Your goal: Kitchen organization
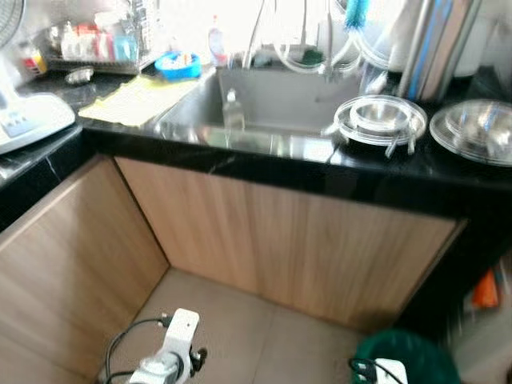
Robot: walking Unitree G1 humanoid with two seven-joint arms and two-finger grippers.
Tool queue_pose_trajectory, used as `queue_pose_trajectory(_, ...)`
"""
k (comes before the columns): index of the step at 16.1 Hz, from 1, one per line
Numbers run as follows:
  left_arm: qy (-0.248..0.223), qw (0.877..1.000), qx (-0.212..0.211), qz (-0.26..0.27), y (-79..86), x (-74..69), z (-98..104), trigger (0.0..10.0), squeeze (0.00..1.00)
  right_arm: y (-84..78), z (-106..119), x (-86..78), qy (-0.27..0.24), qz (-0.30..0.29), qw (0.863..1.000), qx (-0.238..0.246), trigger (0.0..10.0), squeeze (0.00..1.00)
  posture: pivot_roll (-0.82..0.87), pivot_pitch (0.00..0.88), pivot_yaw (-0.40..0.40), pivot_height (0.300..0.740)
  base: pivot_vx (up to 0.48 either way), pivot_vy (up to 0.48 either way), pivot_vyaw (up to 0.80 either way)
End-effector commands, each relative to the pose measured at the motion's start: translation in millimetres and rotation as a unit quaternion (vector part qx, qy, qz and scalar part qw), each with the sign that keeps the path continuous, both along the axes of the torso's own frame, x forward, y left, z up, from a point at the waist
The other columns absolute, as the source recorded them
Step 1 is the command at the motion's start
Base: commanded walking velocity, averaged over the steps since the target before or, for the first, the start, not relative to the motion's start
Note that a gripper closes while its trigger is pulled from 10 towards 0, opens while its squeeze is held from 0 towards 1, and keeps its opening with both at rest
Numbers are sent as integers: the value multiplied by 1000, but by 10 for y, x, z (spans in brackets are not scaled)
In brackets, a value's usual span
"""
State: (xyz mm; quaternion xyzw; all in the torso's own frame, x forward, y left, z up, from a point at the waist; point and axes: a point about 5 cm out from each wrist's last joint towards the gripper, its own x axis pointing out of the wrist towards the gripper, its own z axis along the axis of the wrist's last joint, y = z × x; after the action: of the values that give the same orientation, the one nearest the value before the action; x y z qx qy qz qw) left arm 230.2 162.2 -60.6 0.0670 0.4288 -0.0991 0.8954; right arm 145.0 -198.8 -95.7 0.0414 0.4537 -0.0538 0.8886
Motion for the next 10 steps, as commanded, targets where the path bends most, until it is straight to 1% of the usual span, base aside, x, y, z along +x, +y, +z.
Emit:
queue_pose_trajectory(1, 14, 1000, 22, 6, 155, -61, -28, 10000, 0, 209, 7, 84, -11, 12, 1000, 18, 10000, 0, -97, 0, 80, 740, 274, 0, 0)
queue_pose_trajectory(2, 14, 1000, 22, 6, 155, -61, -29, 10000, 0, 242, 7, 93, -11, 14, 1000, 20, 10000, 0, -95, 0, 81, 740, 274, 0, 0)
queue_pose_trajectory(3, 13, 1000, 22, 6, 158, -62, -28, 10000, 0, 242, 4, 81, -11, 17, 1000, 20, 10000, 0, -95, 0, 81, 740, 277, 0, 0)
queue_pose_trajectory(4, 13, 1000, 23, 5, 161, -63, -29, 10000, 0, 196, 0, 54, -10, 16, 1000, 19, 10000, 0, -95, 0, 81, 740, 274, 0, 0)
queue_pose_trajectory(5, 14, 1000, 24, 5, 163, -67, -31, 10000, 0, 119, -2, 20, -9, 13, 1000, 17, 10000, 0, -97, 0, 82, 740, 274, 0, 0)
queue_pose_trajectory(6, 14, 1000, 25, -1, 164, -66, -29, 10000, 0, -34, 6, -19, -6, 9, 1000, 12, 10000, 0, -97, 0, 82, 740, 277, 0, 0)
queue_pose_trajectory(8, 14, 999, 28, -4, 180, -72, -31, 10000, 0, -147, 20, -33, -4, 4, 1000, 8, 10000, 0, -101, 0, 84, 740, 274, 0, 0)
queue_pose_trajectory(9, 15, 999, 29, -5, 190, -79, -33, 10000, 0, -118, 29, 22, -2, 6, 1000, 7, 10000, 0, -99, 0, 82, 740, 274, 0, 0)
queue_pose_trajectory(10, 15, 999, 30, -6, 193, -79, -34, 10000, 0, -49, 32, 75, -2, 8, 1000, 9, 10000, 0, -99, 0, 82, 740, 274, 0, 0)
